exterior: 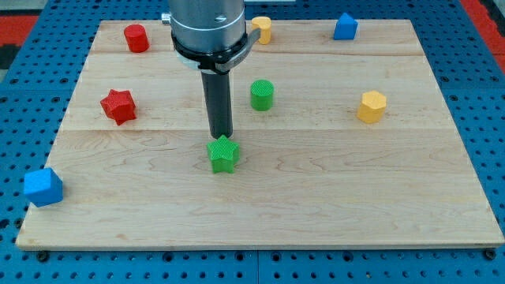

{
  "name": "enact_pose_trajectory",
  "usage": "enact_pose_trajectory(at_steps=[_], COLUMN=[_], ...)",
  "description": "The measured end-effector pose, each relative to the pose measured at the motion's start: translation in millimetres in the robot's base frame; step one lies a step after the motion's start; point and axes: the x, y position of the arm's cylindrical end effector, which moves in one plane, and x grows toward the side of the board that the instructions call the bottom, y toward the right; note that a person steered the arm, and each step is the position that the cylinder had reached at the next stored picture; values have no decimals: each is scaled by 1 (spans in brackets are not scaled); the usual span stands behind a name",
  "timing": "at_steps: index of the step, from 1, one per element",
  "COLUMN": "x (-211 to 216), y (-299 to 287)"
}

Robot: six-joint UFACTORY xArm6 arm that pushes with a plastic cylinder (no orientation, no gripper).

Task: Place the green circle diagonally bottom left to the the hexagon

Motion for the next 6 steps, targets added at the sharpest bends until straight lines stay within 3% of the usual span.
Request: enact_pose_trajectory(at_steps=[1, 2, 3, 4, 5, 6], x=[47, 64, 0, -91, -104, -33], y=[2, 7, 1, -7, 26, 87])
